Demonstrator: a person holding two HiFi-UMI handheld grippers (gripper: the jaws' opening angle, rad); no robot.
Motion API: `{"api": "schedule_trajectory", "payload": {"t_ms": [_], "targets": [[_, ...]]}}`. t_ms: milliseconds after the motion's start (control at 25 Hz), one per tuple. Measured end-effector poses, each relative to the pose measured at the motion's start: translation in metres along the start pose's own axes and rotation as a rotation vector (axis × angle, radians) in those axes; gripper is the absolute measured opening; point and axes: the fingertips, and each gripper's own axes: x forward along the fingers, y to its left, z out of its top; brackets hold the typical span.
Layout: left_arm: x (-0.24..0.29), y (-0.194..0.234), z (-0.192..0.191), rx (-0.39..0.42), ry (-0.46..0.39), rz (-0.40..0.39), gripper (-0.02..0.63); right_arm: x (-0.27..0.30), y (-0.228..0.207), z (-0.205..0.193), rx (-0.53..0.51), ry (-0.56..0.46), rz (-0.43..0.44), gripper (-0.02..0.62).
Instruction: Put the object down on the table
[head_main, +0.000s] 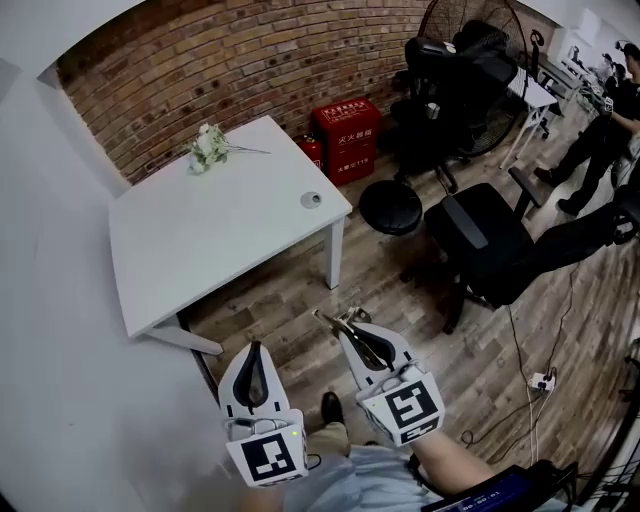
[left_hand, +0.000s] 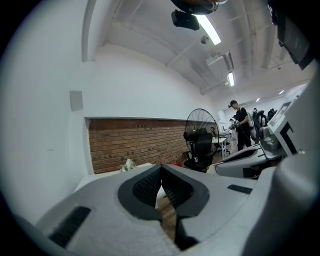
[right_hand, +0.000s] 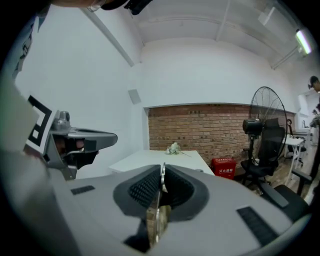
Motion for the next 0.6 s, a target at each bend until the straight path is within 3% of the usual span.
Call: {"api": "schedule_trajectory", "payload": {"t_ms": [440, 600], "targets": [[0.065, 0.053, 0.025, 0.034, -0.094, -0.006, 0.009, 0.069, -0.012, 0.045, -0.021, -0.056, -0.032, 0.035], [0.079, 0.05, 0.025, 0.015, -0.076, -0.023, 0.009, 0.077, -0.024, 0.052, -0.023, -0.077, -0.055, 0.035]]}}
